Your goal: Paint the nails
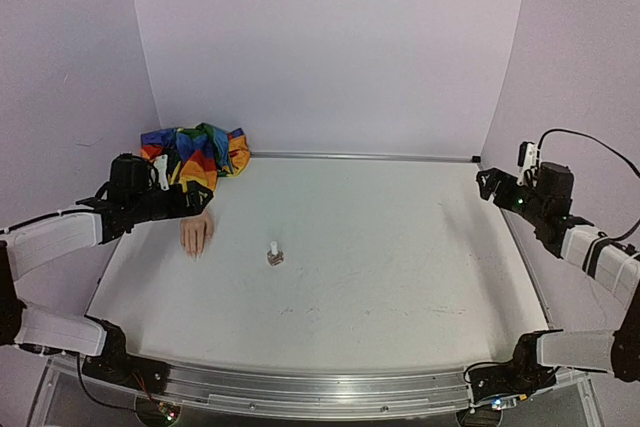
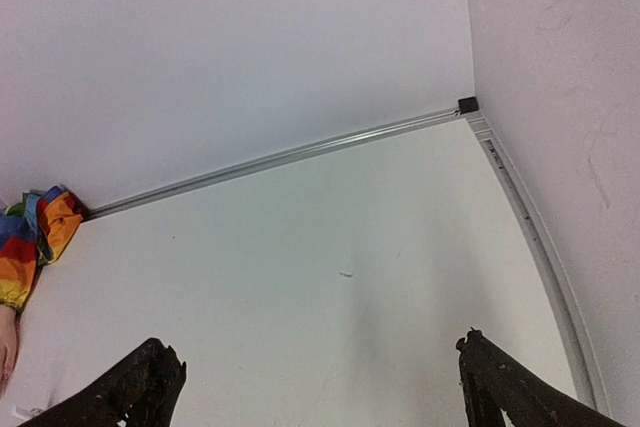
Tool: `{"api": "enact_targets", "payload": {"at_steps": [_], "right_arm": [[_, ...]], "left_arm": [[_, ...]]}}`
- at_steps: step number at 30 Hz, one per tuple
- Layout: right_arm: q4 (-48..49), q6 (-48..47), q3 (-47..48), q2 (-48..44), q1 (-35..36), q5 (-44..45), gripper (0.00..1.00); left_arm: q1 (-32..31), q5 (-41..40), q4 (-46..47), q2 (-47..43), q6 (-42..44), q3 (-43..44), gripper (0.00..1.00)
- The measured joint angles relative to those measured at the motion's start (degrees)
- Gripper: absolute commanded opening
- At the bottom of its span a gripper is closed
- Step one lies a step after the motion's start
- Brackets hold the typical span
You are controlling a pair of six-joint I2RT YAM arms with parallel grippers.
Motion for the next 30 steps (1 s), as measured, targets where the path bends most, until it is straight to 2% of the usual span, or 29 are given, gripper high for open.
{"api": "enact_targets", "payload": {"at_steps": [6, 14, 20, 30], "right_arm": [[0.0, 1.5, 0.0, 2.4, -0.2, -7.6, 0.98], [-0.3, 2.3, 0.0, 2.4, 1.7, -12.4, 0.98], [-1.9, 2.0, 0.8, 2.5, 7.3, -12.3, 0.98], [-2.4, 1.5, 3.5, 5.9, 15.9, -9.9, 0.98]], "left_arm": [[-6.7, 3.8, -1.8, 10.6, -2.9, 6.7, 0.96], [-16.1, 6.4, -6.1, 24.2, -4.0, 18.0, 0.82], [-22.6, 0.9, -16.0, 32.9, -1.7, 28.6, 0.76], [-27.8, -6.8, -26.0, 37.4, 0.2, 32.6, 0.59]]}}
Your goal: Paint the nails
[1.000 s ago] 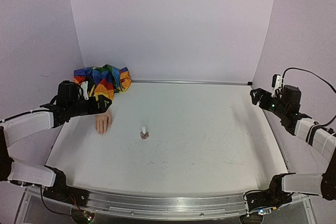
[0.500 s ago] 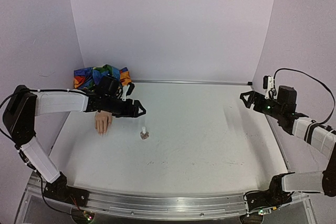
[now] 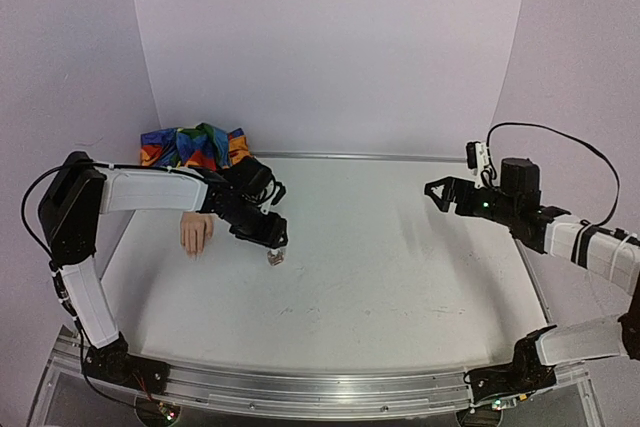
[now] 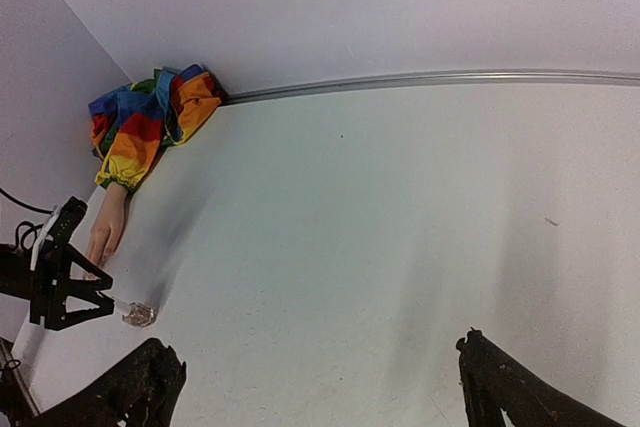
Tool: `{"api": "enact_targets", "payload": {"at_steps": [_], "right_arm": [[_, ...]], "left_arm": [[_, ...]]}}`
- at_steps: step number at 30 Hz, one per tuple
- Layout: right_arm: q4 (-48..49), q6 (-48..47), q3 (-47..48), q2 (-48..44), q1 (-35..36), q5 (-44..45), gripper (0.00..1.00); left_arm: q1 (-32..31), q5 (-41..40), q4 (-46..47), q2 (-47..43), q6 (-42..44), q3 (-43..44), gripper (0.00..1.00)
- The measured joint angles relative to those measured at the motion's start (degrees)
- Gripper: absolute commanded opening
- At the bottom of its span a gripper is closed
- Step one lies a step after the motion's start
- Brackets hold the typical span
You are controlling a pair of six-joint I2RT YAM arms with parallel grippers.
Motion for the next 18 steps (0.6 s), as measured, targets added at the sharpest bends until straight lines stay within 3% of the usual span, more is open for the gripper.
{"api": "enact_targets", "payload": {"at_steps": [5, 18], "right_arm": [[-0.2, 0.0, 0.4, 1.2, 1.9, 1.2, 0.98], [-0.3, 0.3, 1.2, 3.3, 4.7, 3.8, 0.98]], "left_arm": [[-1.7, -3.0, -1.7, 2.0, 0.5, 1.0, 0.45], [-2.5, -6.3, -4.0, 4.6, 0.9, 3.3, 0.21]]}}
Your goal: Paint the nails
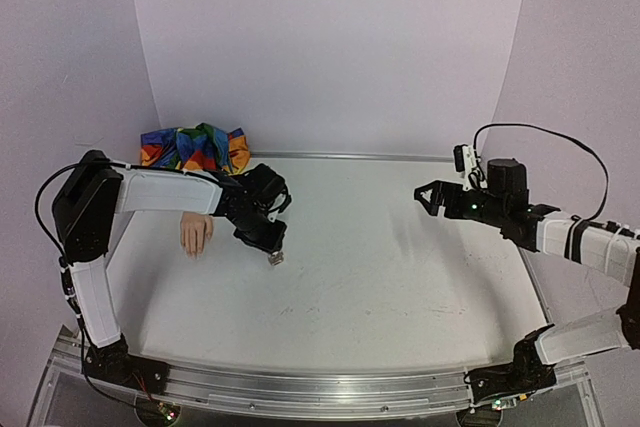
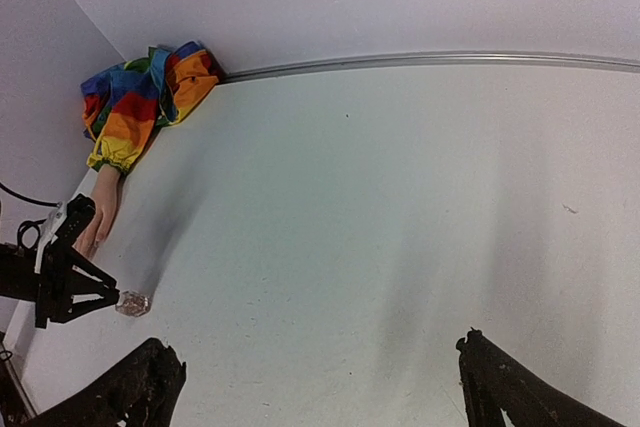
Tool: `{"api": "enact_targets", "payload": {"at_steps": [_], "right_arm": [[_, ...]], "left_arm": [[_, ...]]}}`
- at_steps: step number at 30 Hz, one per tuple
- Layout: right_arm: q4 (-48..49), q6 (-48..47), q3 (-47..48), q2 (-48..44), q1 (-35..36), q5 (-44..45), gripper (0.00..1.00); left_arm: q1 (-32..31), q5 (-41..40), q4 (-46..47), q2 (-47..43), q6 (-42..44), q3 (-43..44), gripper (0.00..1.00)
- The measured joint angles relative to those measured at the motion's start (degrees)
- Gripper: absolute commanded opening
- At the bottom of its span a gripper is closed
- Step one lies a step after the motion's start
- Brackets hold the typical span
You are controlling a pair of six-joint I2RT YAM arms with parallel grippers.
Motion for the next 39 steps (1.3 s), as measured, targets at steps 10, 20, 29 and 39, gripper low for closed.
{"api": "enact_targets", "payload": {"at_steps": [10, 20, 29, 39], "right_arm": [[0.3, -0.3, 0.5, 2.7, 1.6, 0.7, 0.98], [5.5, -6.4, 1.7, 9.6, 10.5, -15.2, 0.98], [16.6, -7.1, 5.5, 20.5, 20.9, -30.8, 0.74], [23.6, -6.5, 12.6, 28.2, 25.0, -38.3, 0.56]], "left_arm": [[0.0, 1.3, 0.0, 0.3, 0.2, 0.3, 0.0], [0.0, 17.8, -0.7, -5.7, 1.7, 0.3, 0.0], [-0.2, 31.5, -0.9, -14.9, 4.1, 1.0, 0.0], [-0.5, 37.5, -1.0, -18.1, 6.1, 1.0, 0.0]]}}
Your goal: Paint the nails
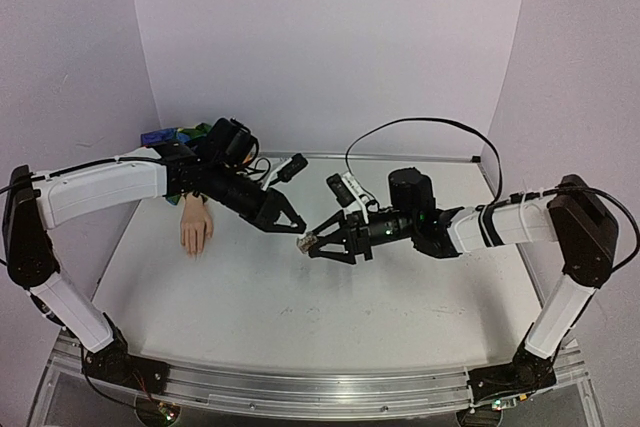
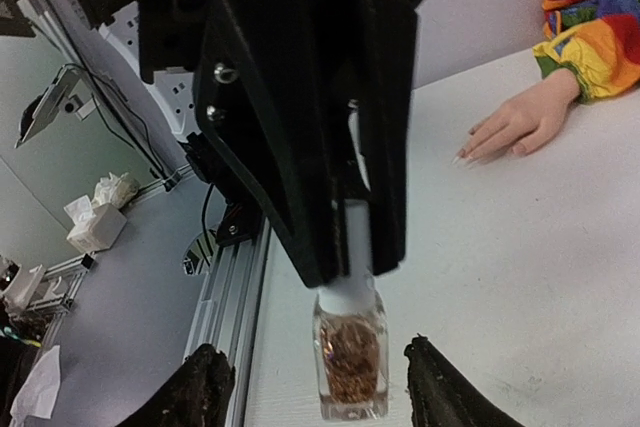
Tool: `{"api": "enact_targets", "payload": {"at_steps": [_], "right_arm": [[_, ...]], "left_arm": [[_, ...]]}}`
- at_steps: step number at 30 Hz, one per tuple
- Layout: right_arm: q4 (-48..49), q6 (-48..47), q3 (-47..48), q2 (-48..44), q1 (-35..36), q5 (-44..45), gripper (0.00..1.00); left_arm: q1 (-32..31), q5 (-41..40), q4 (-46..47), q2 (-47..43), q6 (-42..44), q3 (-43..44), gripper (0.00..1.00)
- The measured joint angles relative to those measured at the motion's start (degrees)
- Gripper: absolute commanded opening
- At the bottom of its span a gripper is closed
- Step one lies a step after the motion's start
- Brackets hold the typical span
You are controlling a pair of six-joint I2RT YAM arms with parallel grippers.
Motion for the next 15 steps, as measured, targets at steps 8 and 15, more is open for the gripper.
{"api": "enact_targets", "payload": {"at_steps": [8, 15], "right_arm": [[3.3, 1.1, 3.1, 4.4, 1.8, -1.3, 0.37], [4.5, 1.4, 3.6, 5.8, 2.2, -1.8, 0.21]], "left_arm": [[-0.1, 1.5, 0.0, 0.0, 0.2, -0.1, 0.0], [-0.2, 1.6, -0.1, -0.6, 0.5, -0.2, 0.0]]}}
